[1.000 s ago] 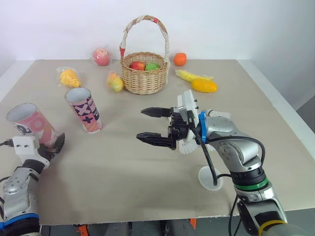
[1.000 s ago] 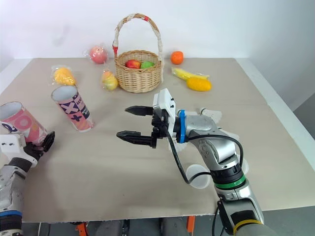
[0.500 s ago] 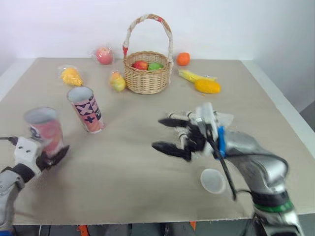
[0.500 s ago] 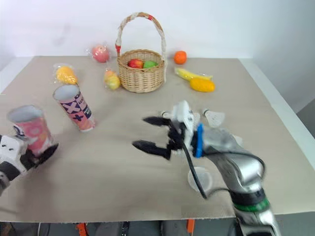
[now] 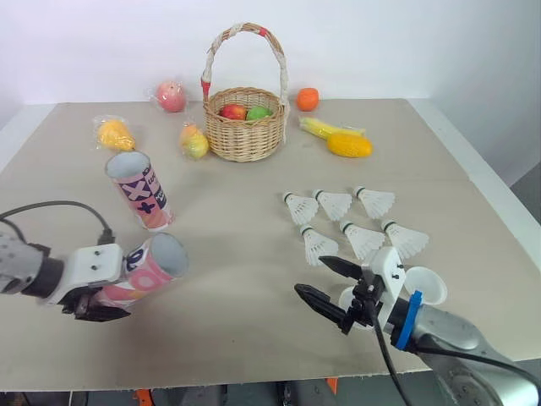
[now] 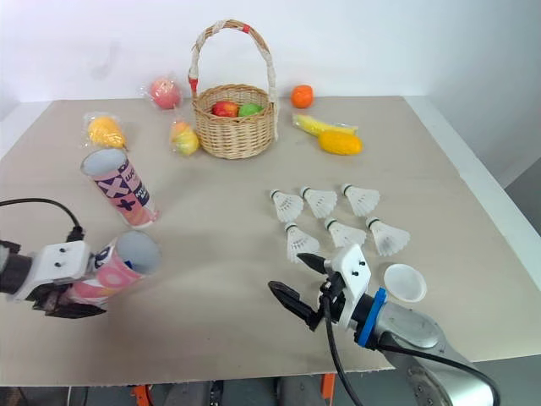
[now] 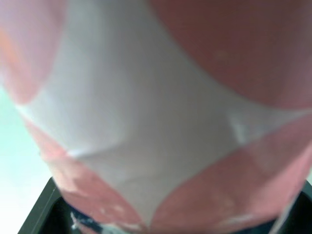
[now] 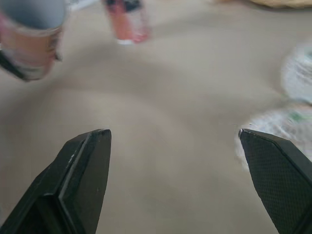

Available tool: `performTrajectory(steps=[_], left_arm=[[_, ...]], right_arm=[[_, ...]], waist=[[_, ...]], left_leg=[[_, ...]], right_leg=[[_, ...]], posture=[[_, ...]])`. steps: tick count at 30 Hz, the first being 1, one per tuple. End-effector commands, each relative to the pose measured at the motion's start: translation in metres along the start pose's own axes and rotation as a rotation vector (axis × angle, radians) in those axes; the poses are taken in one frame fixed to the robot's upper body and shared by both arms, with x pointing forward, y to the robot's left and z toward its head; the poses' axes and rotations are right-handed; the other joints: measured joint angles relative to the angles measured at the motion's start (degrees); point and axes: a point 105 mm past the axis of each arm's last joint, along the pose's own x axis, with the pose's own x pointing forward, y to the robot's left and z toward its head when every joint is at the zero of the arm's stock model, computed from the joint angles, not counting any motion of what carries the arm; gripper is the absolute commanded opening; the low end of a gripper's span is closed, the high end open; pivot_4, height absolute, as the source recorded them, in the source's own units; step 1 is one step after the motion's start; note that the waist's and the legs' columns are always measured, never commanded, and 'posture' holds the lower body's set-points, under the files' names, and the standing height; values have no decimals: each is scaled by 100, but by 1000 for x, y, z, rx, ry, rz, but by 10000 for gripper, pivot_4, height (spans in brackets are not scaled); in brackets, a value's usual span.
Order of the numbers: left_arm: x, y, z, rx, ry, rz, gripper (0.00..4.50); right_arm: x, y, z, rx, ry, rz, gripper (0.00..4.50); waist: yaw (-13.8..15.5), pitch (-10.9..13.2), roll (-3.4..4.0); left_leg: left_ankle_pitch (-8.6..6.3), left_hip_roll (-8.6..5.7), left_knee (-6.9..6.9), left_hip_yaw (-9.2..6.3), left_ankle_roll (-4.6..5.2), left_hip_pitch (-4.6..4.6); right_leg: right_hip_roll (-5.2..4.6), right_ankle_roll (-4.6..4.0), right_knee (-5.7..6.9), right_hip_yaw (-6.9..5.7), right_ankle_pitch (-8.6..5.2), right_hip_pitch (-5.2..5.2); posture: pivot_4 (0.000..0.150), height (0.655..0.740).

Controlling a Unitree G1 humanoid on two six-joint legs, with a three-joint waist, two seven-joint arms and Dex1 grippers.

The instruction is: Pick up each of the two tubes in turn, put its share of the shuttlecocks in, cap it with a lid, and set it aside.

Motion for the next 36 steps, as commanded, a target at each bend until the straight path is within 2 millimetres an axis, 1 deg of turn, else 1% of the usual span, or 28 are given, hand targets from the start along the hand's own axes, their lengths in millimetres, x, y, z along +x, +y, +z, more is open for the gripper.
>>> performTrajectory(steps=[1,4,7,11,16,17,18,19,23,24,25,26,30,33,36], left_arm=[[7,3,3,43,35,-39,32314],[11,7,5,74,57,-51,32314],[12,9,8,102,76,-59,32314],[12,14,16,131,68,-27,32314],[12,11,20,127,59,-8,32314],[12,10,19,122,61,-7,31845],[12,10,18,119,66,-4,31845],[12,10,18,116,68,1,31845],[13,12,19,112,54,18,31845],[13,12,20,110,47,21,31845],[14,12,20,109,45,19,31845],[15,12,20,109,44,17,31845],[16,13,20,105,39,20,31845],[16,13,20,103,39,23,31845],[17,14,20,102,37,27,31845]], right_arm=[[8,-7,-5,-48,-23,-96,45000],[18,-13,-9,-56,-43,-158,45000],[29,-16,-12,-59,-40,-181,45000],[45,-24,-7,-52,-70,-232,45000],[53,-26,-3,-2,-113,-254,45000],[53,-27,-3,15,-122,-262,39653],[54,-28,-2,26,-130,-268,36494],[54,-29,-2,34,-134,-271,32110],[55,-35,-4,53,-136,-284,11553],[55,-36,-4,53,-134,-283,8281],[56,-35,-4,55,-132,-275,3778],[56,-35,-5,61,-131,-264,937],[51,-28,-1,74,-135,-199,937],[42,-22,2,77,-129,-150,937],[32,-16,10,59,-133,-84,937]], waist=[[-9,-2,-4],[-1,-1,-1],[-1,-1,-1],[6,-2,-1],[12,-2,-2],[13,-2,-2],[11,-2,-2],[11,-2,-1],[11,-2,-1],[12,-2,-1],[12,-2,-1],[12,-2,-1],[12,-3,0],[16,-3,1],[16,-3,1]], left_leg=[[0,2,1,6,0,-8],[0,-3,1,9,0,-16],[0,-6,3,16,0,-15],[3,-7,11,26,6,-10],[5,-7,18,27,7,-8],[5,-7,18,27,7,-8],[4,-7,18,27,7,-8],[4,-7,18,30,7,-8],[5,-8,21,35,7,-7],[5,-8,23,36,8,-6],[5,-9,24,35,8,-6],[5,-8,26,35,8,-6],[5,-8,26,38,8,-4],[5,-9,26,38,8,-4],[5,-12,28,41,8,-4]], right_leg=[[5,4,0,9,2,-9],[10,14,5,30,0,-20],[11,20,20,45,-3,-25],[10,20,39,59,-2,-28],[6,27,60,68,-6,-32],[5,28,61,70,-8,-32],[5,29,62,71,-9,-32],[4,29,62,74,-9,-33],[2,32,64,79,-7,-34],[2,32,66,79,-6,-34],[2,33,67,79,-7,-34],[2,32,68,78,-6,-34],[3,33,69,82,-6,-33],[1,34,69,82,-6,-33],[-3,39,69,85,-5,-32]], posture=[[1500,7400],[1500,7400],[1500,7400],[1500,7400],[1500,7400],[1500,7400],[1500,7400],[1500,7400],[1500,7400],[1500,7400],[1500,7400],[1500,7400],[1500,7400],[1500,7400],[1500,7400]])
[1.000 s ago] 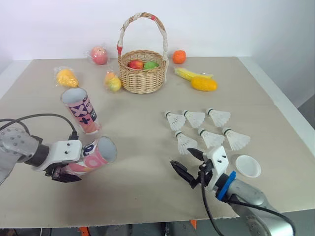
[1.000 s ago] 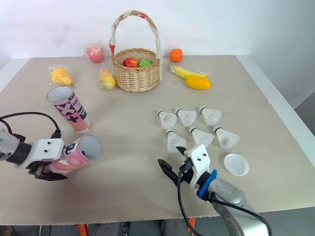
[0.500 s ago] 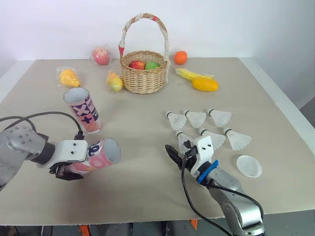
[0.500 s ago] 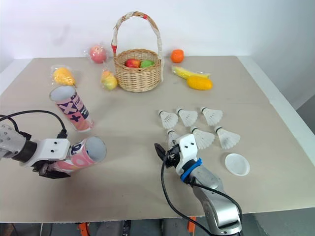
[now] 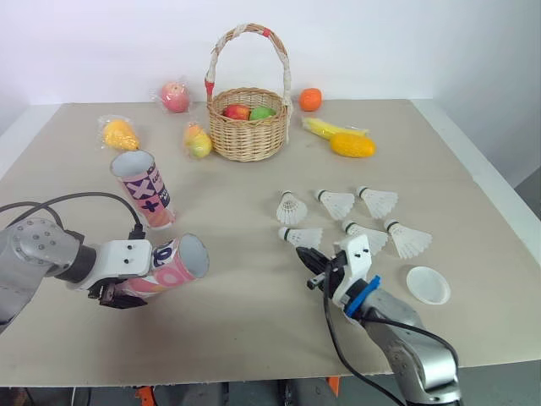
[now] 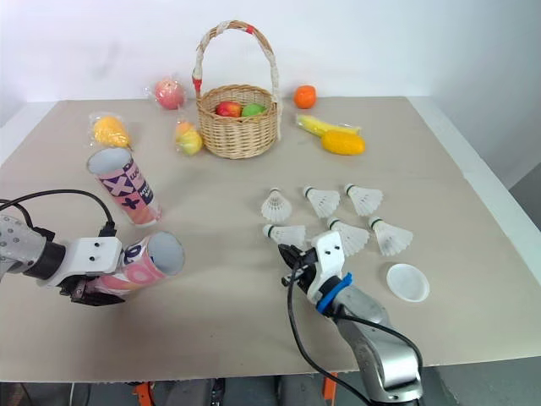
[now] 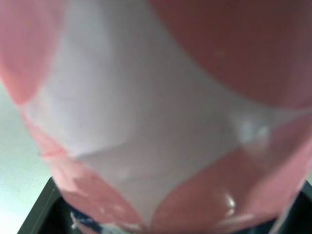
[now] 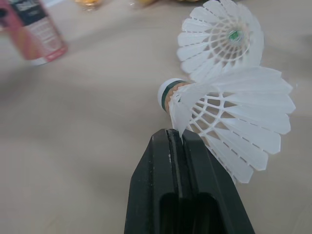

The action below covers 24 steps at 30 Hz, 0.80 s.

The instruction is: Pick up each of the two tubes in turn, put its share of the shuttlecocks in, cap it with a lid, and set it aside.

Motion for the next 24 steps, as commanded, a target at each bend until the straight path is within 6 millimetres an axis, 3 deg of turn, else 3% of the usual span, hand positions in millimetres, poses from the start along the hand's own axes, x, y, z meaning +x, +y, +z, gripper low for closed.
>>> performTrajectory(steps=[1,6,9,16,22,23,24], left_arm=[[1,4,4,14,-14,29,31845],[4,7,4,12,-19,36,31845],[7,11,6,15,-25,38,31845],[11,16,10,29,-39,33,31845],[12,12,12,21,-49,33,31845],[12,11,12,16,-51,35,31845],[12,10,12,11,-52,38,31845]], right_arm=[[-11,10,27,-34,-74,89,937],[-16,40,67,-87,-152,367,937],[-6,60,81,-176,-133,550,937],[33,91,78,-399,-49,836,937],[58,109,69,-480,-49,920,937],[59,113,71,-458,-55,937,6698],[59,115,74,-437,-67,950,9109]], waist=[[-1,0,0],[-6,2,2],[-16,2,2],[-10,1,0],[-11,1,0],[-12,1,1],[-11,1,1]], left_leg=[[0,0,2,2,1,2],[10,0,6,8,17,6],[16,1,15,13,26,7],[21,1,21,14,35,8],[20,1,20,16,35,1],[20,2,22,20,35,1],[20,3,23,20,35,1]], right_leg=[[0,2,0,2,2,1],[1,10,0,9,14,3],[7,3,0,11,26,3],[20,-17,0,11,33,3],[18,-5,0,12,38,-2],[17,-2,0,14,39,-3],[17,-2,1,15,41,-3]], posture=[[1500,7400],[1500,7400],[1500,7400],[1500,7400],[1500,7400],[1500,7400],[1500,7400]])
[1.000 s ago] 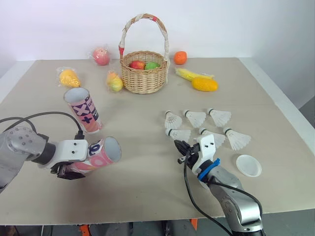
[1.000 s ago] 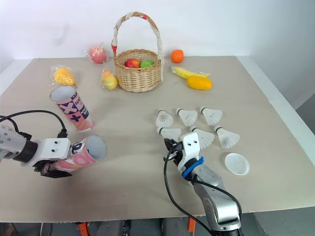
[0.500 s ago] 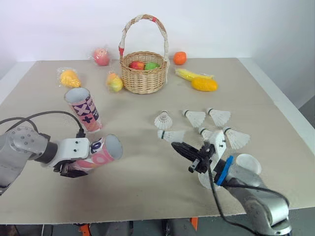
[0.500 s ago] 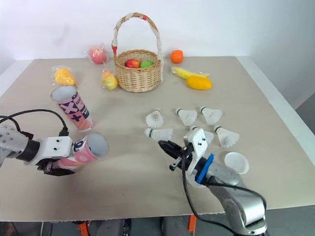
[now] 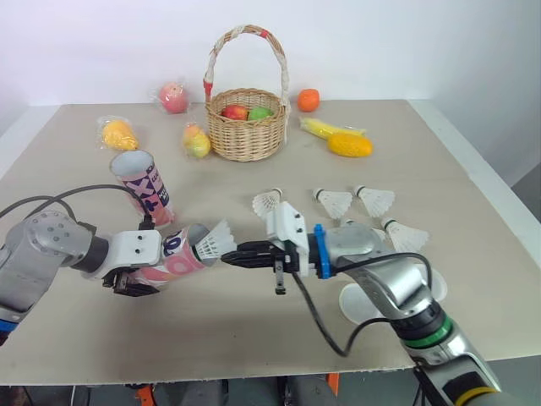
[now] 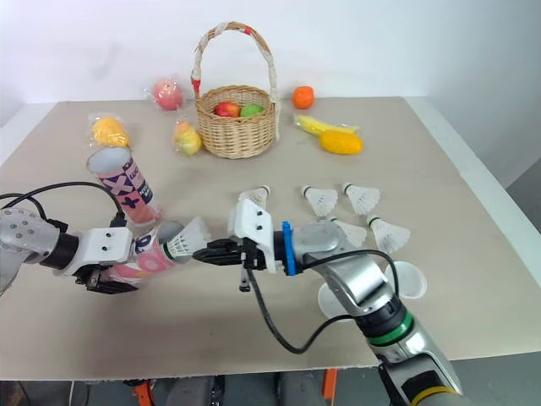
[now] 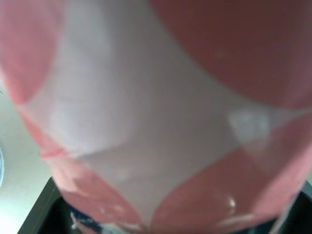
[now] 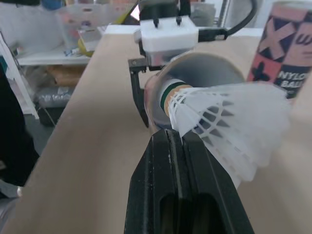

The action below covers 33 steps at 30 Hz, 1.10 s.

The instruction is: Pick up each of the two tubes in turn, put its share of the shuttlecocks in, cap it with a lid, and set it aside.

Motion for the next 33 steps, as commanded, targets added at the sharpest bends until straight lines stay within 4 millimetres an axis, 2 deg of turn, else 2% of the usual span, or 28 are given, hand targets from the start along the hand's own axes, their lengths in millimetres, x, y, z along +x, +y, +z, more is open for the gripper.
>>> performTrajectory(steps=[1,3,4,7,10,12,14,21,24,29,33], left_arm=[[3,-6,2,-9,-11,-4,31845],[2,-8,0,-16,-6,3,31845],[1,-8,-1,-22,-3,6,31845],[-1,-12,-3,-39,3,14,31845],[-1,-15,-6,-52,10,17,31845],[0,-17,-5,-56,7,14,31845],[1,-18,-3,-56,-1,11,31845],[-1,-18,-1,-55,-4,7,31845],[0,-19,-1,-57,-5,5,31845],[1,-21,1,-67,-14,7,31845],[2,-21,0,-71,-13,10,31845]], right_arm=[[2,-1,23,-24,-98,20,14428],[-6,-8,37,8,-192,-47,22669],[-13,-11,40,29,-222,-85,29593],[-34,-24,34,111,-256,-220,40457],[-44,-51,-2,137,-129,-467,40457],[-38,-61,-25,141,-33,-546,40457],[-25,-65,-35,131,6,-559,40457],[12,-85,-35,112,31,-600,40457],[21,-99,-38,145,45,-670,40457],[17,-120,-38,182,48,-800,40457],[5,-124,-42,194,55,-859,40457]], waist=[[4,-1,-1],[3,-1,-1],[3,-1,-1],[1,-2,-4],[-22,-4,-6],[-47,-3,-5],[-60,-2,-4],[-90,-1,-2],[-93,-2,-4],[-95,-2,-3],[-95,-2,-3]], left_leg=[[0,4,1,-1,0,0],[0,8,1,-3,0,-1],[0,7,1,-2,0,-1],[-1,4,1,-1,-1,-2],[-2,4,-1,3,-3,-1],[-2,3,-5,22,-2,5],[-1,7,-7,26,-2,10],[-2,20,-12,25,-2,8],[-2,18,-12,34,-3,8],[-2,17,-13,39,-3,7],[-2,16,-17,38,-3,6]], right_leg=[[0,1,0,0,1,0],[-3,1,0,0,0,1],[-5,2,0,0,1,1],[-12,7,0,0,-2,1],[-13,6,0,3,-5,0],[-8,-3,1,9,1,-6],[6,-13,1,12,6,-9],[31,-20,4,32,10,-17],[27,-15,1,41,13,-17],[23,-22,1,45,18,-20],[18,-22,1,45,18,-22]], posture=[[1500,7400],[1500,7400],[1500,7400],[1500,7400],[1500,7400],[1500,7400],[1500,7400],[1500,7400],[1500,7400],[1500,7400],[1500,7400]])
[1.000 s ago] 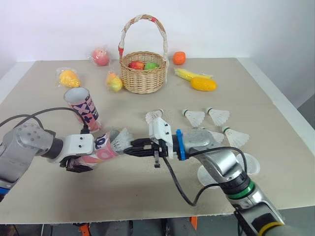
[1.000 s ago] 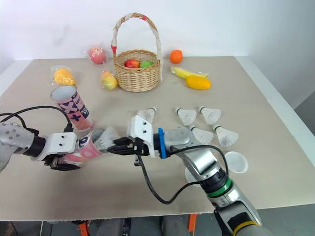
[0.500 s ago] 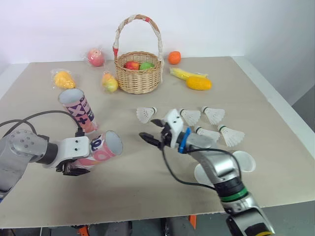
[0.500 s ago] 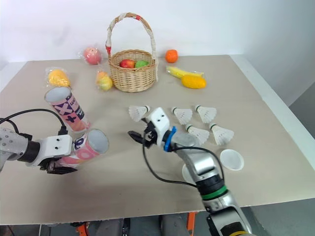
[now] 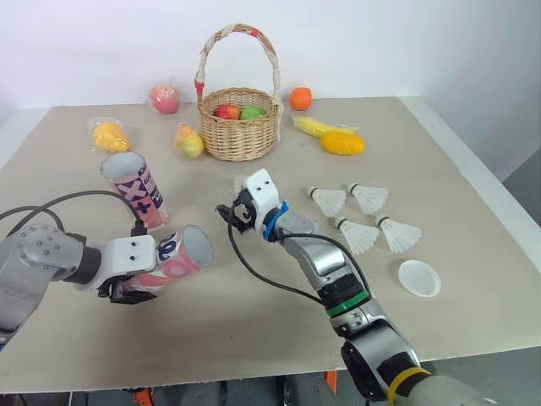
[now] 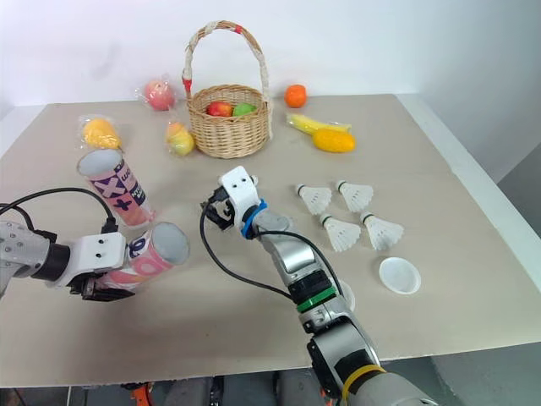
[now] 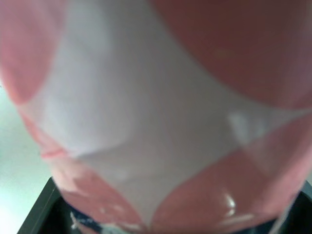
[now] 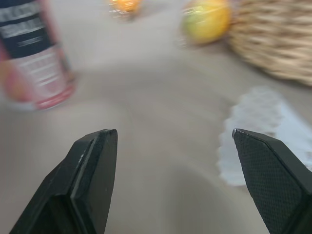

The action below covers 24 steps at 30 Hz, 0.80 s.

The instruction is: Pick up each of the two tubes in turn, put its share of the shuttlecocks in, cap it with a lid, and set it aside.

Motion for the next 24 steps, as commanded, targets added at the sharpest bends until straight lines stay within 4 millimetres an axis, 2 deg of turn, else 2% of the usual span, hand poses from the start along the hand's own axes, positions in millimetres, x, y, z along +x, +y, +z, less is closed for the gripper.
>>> performTrajectory(steps=[1,7,14,24], left_arm=[[6,-8,2,3,-15,-31,31845],[8,-8,2,0,-19,-30,31845],[10,-8,3,5,-26,-35,31845],[11,-6,3,10,-27,-35,31845]], right_arm=[[-5,-9,12,-8,-46,-39,40457],[-17,-15,11,-4,-44,-67,40457],[-27,-37,-2,31,-5,-170,40457],[-25,-55,-3,87,-12,-279,40457]], waist=[[-2,0,0],[-1,0,1],[2,0,1],[2,0,1]], left_leg=[[0,0,-2,0,0,0],[0,-2,-8,-1,0,0],[0,-4,-8,1,0,1],[1,-10,-8,3,0,1]], right_leg=[[-1,0,0,0,0,-1],[-1,-1,0,0,-3,-2],[-9,15,0,1,-8,-1],[-20,21,0,3,-7,1]], posture=[[1500,7400],[1500,7400],[1500,7400],[1500,7400]])
